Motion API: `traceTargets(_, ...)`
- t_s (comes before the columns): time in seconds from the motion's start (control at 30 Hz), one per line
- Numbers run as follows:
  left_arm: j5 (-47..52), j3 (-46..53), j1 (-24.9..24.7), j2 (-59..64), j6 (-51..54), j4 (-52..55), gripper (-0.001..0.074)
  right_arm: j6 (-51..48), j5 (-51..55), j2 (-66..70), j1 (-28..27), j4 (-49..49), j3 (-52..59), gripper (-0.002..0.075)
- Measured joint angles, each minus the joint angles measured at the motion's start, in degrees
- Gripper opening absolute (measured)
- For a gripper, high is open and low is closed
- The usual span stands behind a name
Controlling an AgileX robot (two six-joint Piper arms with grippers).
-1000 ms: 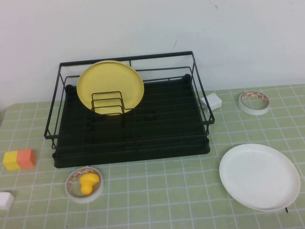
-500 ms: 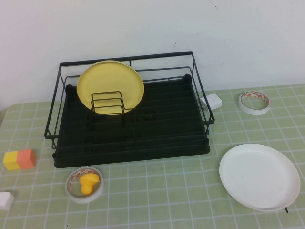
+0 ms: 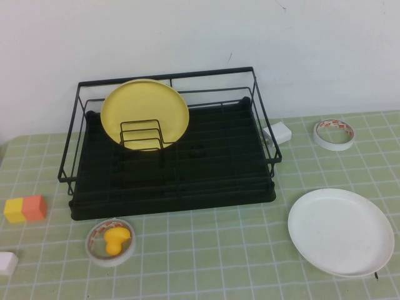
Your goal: Place plate on rack
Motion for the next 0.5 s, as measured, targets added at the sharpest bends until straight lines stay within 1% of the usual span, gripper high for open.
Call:
traceTargets(0.07,11.56,-5.48,0.0,0.0,6.78,-0.12,-0.0002,-3.51,8.26,0.0,0.0,0.0,-4.81,-0.0002)
traceTargets(0.17,25.0,-13.29,0.0,1.21,15.67,-0.12,-0.0002,-10.61,20.65,2.85,0.0,0.0,-12.98,-0.0002)
traceTargets(0.2,28.03,-14.98,0.0,2.09,17.43,-0.01,-0.0002,-12.52,24.78,4.65,-0.09,0.0,-15.47,-0.0002)
traceTargets(0.33,41.74,-20.04,0.0,8.49,19.58,2.41,-0.0002,-15.51,38.55,13.57,-0.09,0.0,-22.93,-0.0002)
traceTargets(0.5,53.67,-20.69,0.0,16.04,17.35,5.45,-0.0002,-15.85,53.21,28.12,-0.09,1.72,-28.95,-0.0002)
